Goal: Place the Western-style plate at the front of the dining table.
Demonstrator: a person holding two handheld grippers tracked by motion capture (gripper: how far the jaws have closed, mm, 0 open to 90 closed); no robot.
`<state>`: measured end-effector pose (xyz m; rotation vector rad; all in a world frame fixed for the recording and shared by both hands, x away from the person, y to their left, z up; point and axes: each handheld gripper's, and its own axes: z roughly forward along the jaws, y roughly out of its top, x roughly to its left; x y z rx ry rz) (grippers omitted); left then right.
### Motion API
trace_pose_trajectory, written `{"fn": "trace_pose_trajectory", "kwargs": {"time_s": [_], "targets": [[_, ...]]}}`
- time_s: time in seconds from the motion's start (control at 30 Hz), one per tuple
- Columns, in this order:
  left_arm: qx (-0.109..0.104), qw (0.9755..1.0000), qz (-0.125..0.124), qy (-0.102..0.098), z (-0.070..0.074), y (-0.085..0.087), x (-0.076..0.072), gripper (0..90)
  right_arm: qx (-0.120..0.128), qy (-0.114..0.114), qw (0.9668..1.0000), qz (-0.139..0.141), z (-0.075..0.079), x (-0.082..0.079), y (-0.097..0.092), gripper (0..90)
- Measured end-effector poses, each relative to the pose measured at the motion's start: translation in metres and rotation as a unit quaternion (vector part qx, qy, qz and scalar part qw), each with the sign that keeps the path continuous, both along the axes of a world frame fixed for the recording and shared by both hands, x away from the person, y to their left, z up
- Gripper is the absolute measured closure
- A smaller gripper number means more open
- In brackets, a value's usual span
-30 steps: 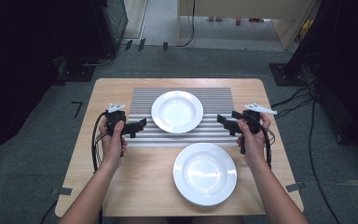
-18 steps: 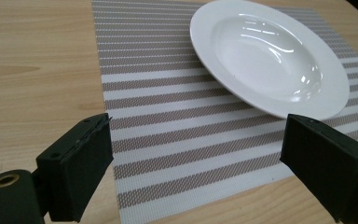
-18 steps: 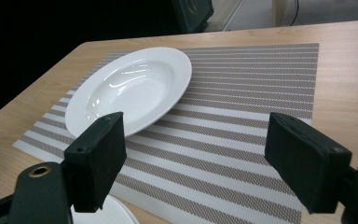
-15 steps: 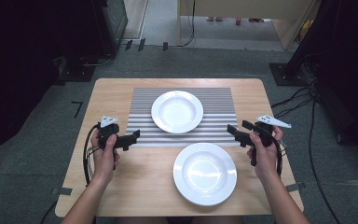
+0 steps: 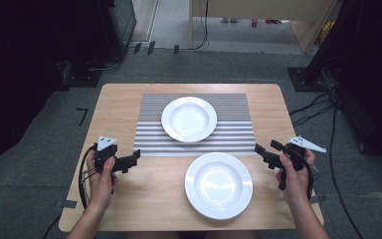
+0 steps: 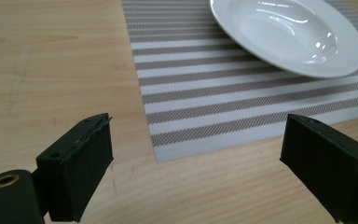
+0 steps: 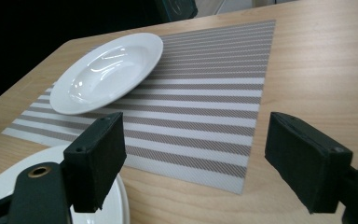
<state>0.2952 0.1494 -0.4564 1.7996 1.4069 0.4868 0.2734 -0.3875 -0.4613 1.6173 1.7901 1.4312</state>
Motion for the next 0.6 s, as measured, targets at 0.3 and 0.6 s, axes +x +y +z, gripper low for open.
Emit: {"fn": "trace_pose_trajectory", "kwargs": {"time_s": [0.3, 0.6], "targets": [[0.005, 0.9997, 0.022, 0.002, -0.009, 0.024, -0.019, 9.1, -0.014, 0.007, 0.9996, -0.023, -0.009, -0.023, -0.029, 20.5], [0.016, 0.9989, 0.042, 0.012, -0.022, 0.045, -0.037, 9.1, -0.015, 0.010, 0.9989, -0.043, -0.019, -0.045, -0.050, 20.7]]}}
